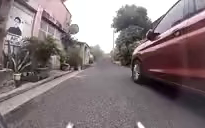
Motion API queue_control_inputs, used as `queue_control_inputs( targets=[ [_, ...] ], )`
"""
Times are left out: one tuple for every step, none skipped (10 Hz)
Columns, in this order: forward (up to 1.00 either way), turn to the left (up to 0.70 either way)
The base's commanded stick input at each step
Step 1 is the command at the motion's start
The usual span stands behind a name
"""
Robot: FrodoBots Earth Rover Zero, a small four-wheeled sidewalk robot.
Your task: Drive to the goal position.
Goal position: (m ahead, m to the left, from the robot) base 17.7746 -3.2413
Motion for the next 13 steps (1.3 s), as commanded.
queue_control_inputs(
  targets=[
    [0.7,0.0],
    [0.7,0.0],
    [0.7,0.0],
    [0.7,0.0],
    [0.7,0.0],
    [0.7,0.0],
    [0.7,0.0],
    [0.7,0.0],
    [0.7,0.0],
    [0.7,0.0],
    [0.7,0.0],
    [0.7,0.0],
    [0.7,0.0]
  ],
)
